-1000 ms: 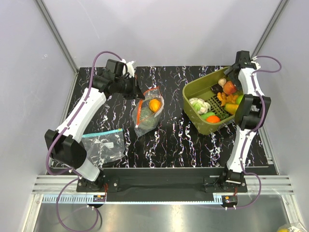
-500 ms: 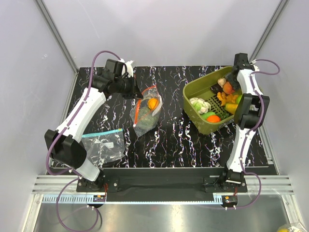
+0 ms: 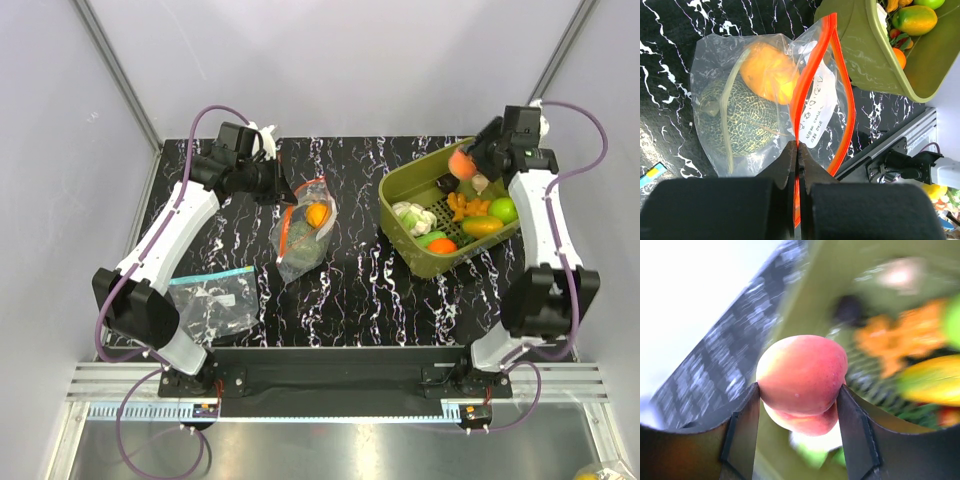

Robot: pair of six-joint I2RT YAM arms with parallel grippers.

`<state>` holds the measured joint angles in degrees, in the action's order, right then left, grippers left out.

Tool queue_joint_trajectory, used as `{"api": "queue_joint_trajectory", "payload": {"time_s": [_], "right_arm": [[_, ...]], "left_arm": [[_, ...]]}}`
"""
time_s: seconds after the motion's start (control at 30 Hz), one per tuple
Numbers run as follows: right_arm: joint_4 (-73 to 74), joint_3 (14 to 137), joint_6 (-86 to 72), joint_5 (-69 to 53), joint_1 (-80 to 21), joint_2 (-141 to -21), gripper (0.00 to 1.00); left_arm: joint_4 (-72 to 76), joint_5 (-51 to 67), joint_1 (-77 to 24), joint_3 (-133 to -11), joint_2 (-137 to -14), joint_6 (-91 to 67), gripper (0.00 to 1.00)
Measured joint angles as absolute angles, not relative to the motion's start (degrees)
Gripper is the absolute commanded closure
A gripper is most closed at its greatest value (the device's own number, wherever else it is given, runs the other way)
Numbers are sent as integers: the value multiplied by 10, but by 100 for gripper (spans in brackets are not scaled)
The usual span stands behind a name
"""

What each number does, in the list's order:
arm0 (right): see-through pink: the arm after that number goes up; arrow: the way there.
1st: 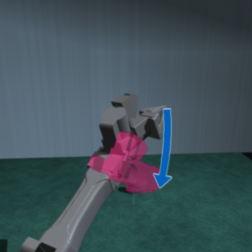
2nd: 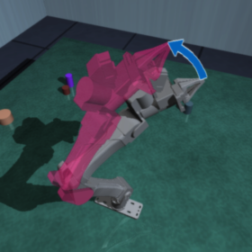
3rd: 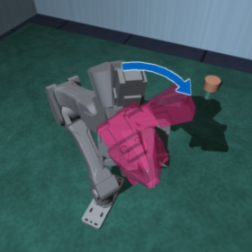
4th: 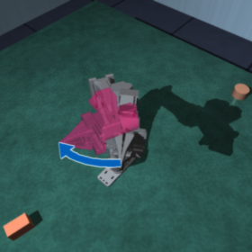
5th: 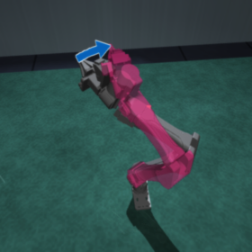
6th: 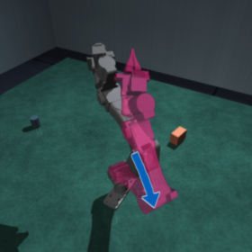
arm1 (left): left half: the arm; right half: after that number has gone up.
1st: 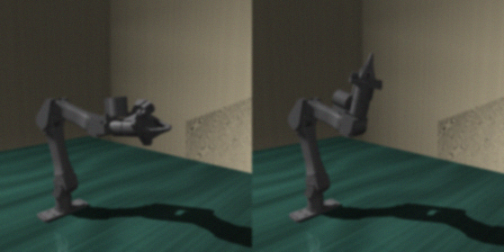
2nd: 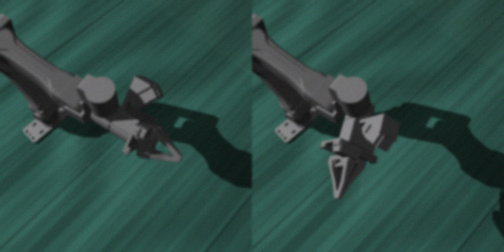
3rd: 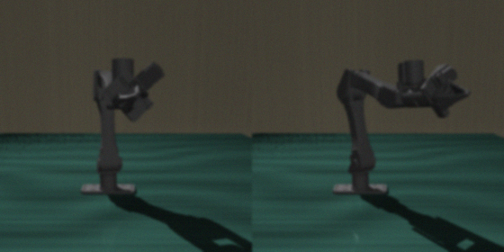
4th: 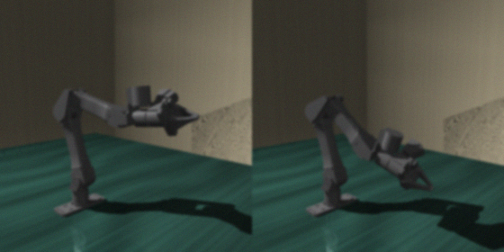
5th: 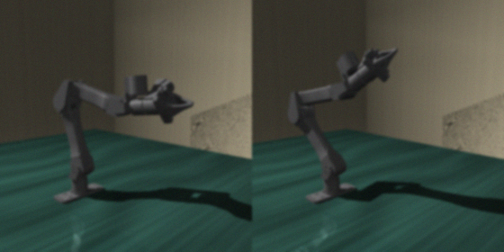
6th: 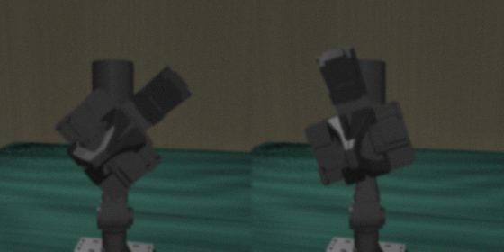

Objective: Place the food in the zip-top bag and seal the zipper
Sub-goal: Pick up the fake fruit from the bin, then place the fake fruit in the zipper food storage bag.

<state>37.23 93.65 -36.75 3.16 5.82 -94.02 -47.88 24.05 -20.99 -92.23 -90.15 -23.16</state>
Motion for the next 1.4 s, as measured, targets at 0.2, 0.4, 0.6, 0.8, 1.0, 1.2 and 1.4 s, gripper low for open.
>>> {"api": "queue_joint_trajectory", "payload": {"time_s": [0.2, 0.4, 0.6, 0.8, 1.0, 1.2, 1.4], "right_arm": [[349, 907, -347, -63, -66, -853, 66], [339, 908, -351, -112, -208, -866, 67], [336, 955, -352, -132, -318, -902, 66], [342, 983, -342, -145, -366, -918, 66], [352, 974, -328, -145, -381, -920, 63], [354, 937, -321, -145, -391, -920, 63], [349, 894, -322, -155, -410, -925, 45]], "left_arm": [[-479, 242, -216, -922, -901, -243, 100], [-479, 241, -223, -922, -894, -251, 100], [-484, 239, -226, -922, -883, -251, 100], [-485, 232, -229, -922, -882, -253, 100], [-486, 227, -230, -922, -879, -255, 100], [-497, 216, -229, -918, -870, -256, 100], [-496, 216, -230, -914, -869, -260, 100]]}}
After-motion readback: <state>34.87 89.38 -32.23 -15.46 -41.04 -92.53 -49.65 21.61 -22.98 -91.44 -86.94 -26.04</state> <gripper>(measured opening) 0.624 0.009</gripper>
